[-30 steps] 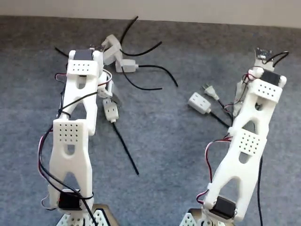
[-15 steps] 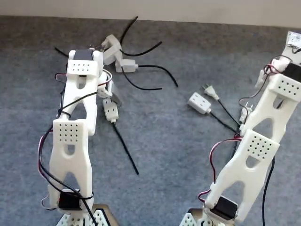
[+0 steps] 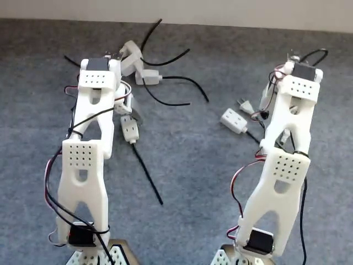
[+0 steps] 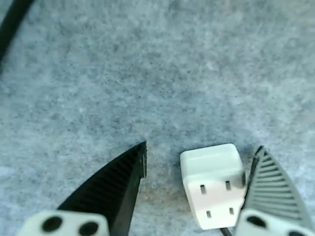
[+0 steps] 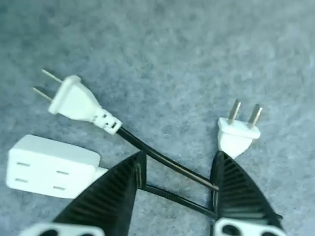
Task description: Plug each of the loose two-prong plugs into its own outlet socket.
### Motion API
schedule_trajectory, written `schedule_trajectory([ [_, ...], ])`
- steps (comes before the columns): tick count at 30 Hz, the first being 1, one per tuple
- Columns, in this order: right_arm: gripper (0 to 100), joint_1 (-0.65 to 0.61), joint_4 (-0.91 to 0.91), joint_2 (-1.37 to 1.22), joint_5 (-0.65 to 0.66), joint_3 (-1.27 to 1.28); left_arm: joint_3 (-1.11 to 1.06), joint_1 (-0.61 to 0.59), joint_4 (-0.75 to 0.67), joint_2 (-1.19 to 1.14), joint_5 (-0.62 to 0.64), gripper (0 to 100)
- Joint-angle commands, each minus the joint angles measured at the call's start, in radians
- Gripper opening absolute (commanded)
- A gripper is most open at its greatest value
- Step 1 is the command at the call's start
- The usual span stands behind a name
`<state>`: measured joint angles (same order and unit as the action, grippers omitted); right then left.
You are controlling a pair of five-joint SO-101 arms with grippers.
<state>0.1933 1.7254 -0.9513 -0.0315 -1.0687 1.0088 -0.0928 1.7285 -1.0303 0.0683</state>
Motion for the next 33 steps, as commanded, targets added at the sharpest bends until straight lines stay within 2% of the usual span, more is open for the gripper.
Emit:
schedule_trajectory([
  [1,21.7,0.027,0.035,0.018,-0.017,0.007,0.033,0.001,-0.012,0.012,0.002,34],
  [9,21.7,0.048,0.035,-0.027,-0.012,0.007,0.031,0.001,-0.018,0.010,0.002,34],
  [21,21.7,0.097,0.035,0.068,-0.012,0.005,0.031,0.001,-0.018,0.010,0.002,34],
  [33,21.7,0.085,0.002,-0.048,-0.014,0.005,0.031,0.001,-0.018,0.010,0.002,34],
])
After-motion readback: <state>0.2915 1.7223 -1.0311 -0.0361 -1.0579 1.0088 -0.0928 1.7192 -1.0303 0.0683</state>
